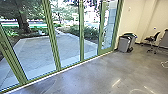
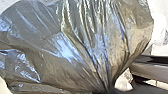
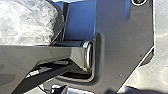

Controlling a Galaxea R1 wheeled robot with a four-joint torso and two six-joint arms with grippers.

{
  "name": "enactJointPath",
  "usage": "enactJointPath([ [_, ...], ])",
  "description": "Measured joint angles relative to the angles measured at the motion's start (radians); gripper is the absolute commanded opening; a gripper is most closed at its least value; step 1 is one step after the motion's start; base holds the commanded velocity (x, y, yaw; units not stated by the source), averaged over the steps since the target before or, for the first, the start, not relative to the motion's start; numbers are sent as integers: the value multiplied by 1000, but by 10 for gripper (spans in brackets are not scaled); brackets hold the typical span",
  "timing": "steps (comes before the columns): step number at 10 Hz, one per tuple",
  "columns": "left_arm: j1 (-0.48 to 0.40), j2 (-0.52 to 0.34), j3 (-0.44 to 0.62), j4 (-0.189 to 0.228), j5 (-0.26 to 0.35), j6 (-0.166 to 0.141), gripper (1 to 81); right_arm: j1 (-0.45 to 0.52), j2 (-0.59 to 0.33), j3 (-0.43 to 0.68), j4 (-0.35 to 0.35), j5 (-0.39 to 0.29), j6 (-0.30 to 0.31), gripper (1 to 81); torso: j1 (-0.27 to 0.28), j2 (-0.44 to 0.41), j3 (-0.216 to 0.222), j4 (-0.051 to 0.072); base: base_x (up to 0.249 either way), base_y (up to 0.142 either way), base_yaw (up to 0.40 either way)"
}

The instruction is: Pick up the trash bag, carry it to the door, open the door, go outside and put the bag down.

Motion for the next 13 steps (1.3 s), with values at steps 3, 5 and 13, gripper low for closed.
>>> enactJointPath([
  [3,0,0,0,0,0,0,10,0,0,0,0,0,0,811,0,0,0,0,133,-67,0],
  [5,0,0,0,0,0,0,10,0,-1,0,0,0,0,811,0,0,0,0,133,-67,0],
  [13,0,0,0,0,0,0,10,0,0,0,0,0,0,811,0,0,0,0,133,-71,0],
])
